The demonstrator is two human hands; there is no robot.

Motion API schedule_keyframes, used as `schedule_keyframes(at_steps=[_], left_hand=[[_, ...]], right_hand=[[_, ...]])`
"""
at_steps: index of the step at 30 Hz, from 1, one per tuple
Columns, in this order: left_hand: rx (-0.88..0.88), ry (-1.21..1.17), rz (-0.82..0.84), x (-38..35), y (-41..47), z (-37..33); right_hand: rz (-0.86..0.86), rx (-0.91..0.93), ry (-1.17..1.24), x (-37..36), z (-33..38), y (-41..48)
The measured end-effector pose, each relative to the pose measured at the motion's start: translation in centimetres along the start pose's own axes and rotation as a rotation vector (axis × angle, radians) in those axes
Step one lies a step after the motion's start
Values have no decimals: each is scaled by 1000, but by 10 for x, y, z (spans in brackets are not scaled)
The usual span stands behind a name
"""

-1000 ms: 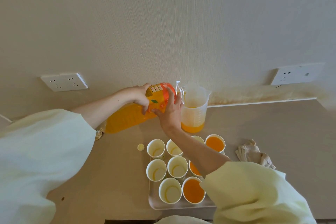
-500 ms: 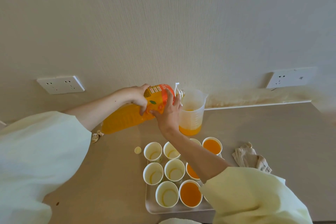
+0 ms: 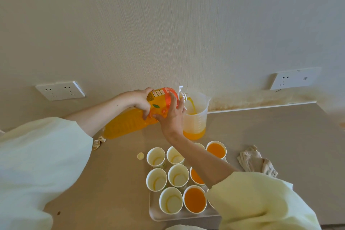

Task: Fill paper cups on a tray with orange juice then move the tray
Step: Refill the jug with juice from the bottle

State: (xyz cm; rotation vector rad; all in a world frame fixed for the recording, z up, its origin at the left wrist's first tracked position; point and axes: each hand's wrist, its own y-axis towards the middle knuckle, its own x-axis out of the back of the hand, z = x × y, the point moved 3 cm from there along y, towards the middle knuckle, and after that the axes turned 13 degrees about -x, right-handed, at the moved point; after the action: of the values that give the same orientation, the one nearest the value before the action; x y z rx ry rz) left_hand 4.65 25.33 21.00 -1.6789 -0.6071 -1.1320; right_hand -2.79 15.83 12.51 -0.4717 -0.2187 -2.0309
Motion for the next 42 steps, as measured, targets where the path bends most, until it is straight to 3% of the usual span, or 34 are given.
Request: schedule_keyframes(at_steps=[42], left_hand=[[22,-7,-8,1,-7,-1]], right_hand=[[37,15,10,4,4,-4]])
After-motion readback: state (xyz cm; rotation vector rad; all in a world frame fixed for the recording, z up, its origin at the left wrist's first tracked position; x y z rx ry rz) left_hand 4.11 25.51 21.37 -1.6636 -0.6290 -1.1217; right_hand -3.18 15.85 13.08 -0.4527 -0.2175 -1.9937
